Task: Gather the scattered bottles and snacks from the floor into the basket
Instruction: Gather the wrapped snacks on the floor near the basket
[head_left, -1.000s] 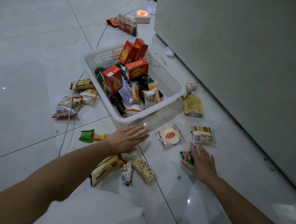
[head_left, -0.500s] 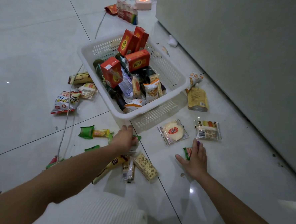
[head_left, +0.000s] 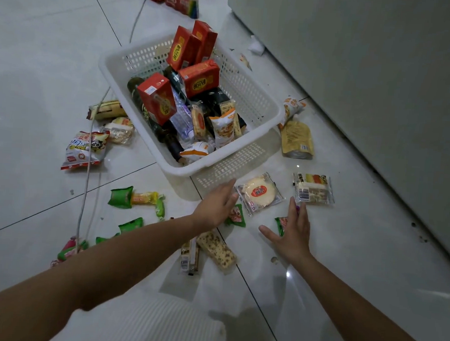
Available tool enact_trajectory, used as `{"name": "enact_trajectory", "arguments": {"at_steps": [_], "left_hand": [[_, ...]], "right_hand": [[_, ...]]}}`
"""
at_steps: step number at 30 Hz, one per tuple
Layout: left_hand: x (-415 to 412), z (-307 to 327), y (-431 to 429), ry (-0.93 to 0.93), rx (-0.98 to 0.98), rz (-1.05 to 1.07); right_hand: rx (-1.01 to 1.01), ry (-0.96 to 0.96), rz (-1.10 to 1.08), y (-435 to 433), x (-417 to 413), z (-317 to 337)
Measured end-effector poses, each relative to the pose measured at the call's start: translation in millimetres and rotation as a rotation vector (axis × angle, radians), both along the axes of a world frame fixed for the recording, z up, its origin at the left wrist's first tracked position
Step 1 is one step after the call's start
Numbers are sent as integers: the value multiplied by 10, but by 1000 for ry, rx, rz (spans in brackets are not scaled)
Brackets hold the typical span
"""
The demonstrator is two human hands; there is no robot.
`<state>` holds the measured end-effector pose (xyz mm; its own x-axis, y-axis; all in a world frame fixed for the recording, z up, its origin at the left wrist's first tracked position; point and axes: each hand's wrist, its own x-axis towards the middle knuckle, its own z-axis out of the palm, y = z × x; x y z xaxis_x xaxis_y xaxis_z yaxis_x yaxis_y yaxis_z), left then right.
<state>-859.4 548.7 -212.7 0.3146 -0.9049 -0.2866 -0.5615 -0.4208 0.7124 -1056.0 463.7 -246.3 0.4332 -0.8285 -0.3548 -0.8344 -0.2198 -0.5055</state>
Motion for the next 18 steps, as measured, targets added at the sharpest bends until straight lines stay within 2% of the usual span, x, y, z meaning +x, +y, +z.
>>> {"name": "enact_trajectory", "arguments": {"at_steps": [3, 6, 8, 10, 18], "left_hand": [[166, -103, -86, -282, 13, -221], [268, -131, -230, -475, 96, -536], [276, -106, -317, -579, 123, -655], [278, -96, -351, -638, 136, -656], [373, -157, -12, -699, 175, -434]], "right_hand": [[5, -14, -7, -4, 6, -16], [-1, -4, -8, -14, -15, -39], [-5, 5, 2, -21, -34, -48], [-7, 9, 21, -23, -48, -52], [32, -90, 111, 118, 117, -67]]}}
